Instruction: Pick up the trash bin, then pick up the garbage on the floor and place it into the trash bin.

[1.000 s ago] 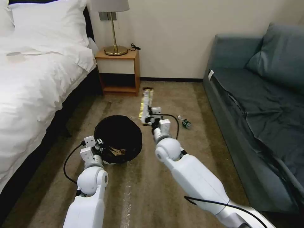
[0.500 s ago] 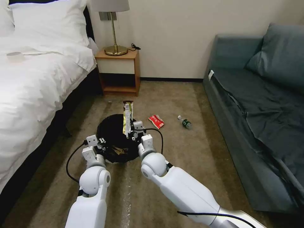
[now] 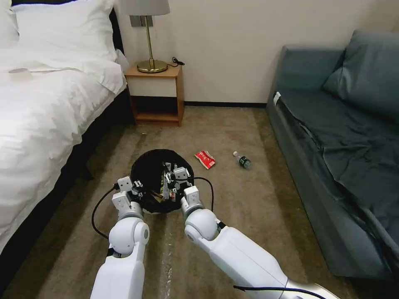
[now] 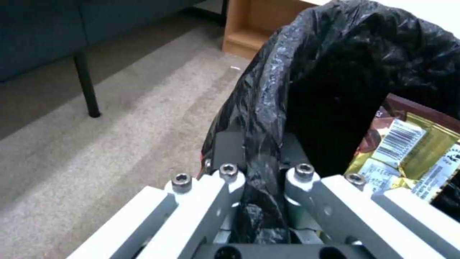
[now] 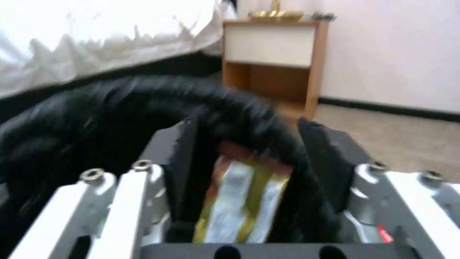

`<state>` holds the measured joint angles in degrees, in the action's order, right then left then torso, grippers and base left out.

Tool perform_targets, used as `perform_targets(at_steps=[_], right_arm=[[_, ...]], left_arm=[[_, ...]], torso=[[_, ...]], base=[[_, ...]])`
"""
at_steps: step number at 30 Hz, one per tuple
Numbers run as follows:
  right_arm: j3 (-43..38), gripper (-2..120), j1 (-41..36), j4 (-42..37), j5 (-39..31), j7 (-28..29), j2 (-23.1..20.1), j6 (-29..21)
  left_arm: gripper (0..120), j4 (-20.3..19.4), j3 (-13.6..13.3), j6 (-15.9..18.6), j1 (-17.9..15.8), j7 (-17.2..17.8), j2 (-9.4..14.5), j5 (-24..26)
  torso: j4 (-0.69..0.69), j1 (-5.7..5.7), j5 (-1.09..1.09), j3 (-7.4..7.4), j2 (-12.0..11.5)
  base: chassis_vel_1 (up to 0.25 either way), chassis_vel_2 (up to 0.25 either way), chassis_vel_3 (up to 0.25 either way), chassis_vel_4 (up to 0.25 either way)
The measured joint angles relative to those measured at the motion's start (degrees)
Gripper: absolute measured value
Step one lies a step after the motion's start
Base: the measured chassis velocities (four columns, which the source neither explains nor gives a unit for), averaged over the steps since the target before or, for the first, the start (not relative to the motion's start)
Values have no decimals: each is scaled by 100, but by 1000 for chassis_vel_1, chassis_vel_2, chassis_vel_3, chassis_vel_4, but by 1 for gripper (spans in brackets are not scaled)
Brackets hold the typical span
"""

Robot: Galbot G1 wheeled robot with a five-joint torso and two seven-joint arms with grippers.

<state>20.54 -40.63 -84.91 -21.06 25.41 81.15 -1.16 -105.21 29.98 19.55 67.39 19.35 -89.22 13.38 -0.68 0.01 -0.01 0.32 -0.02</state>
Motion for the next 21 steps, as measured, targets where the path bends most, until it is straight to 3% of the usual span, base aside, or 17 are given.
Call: perform_targets(at_steps=[5,6,8,11,21], right_arm=[[-388,75,-1,-190,124,-17,-97,95],[-729,85,-76,-331,259,-61,-182,180],[-992,86,-178,-430,396,-88,-245,215],[-1709,98,-615,-710,598,-138,-414,233],[-3741,100,-2056,-1159,1214,-390,-607,740]], left_arm=[[4,3,30,0,4,1,87,45],[4,4,24,13,5,1,172,125],[4,7,19,22,4,1,236,168],[4,30,21,23,-20,-2,367,243],[4,28,-145,9,-8,-124,817,598]], torso=[[1,0,0,0,0],[1,0,0,0,0],[0,0,0,0,0],[-1,0,0,0,0],[-2,0,0,0,0]], base=[[0,0,0,0],[0,0,0,0],[0,0,0,0],[0,0,0,0],[0,0,0,0]])
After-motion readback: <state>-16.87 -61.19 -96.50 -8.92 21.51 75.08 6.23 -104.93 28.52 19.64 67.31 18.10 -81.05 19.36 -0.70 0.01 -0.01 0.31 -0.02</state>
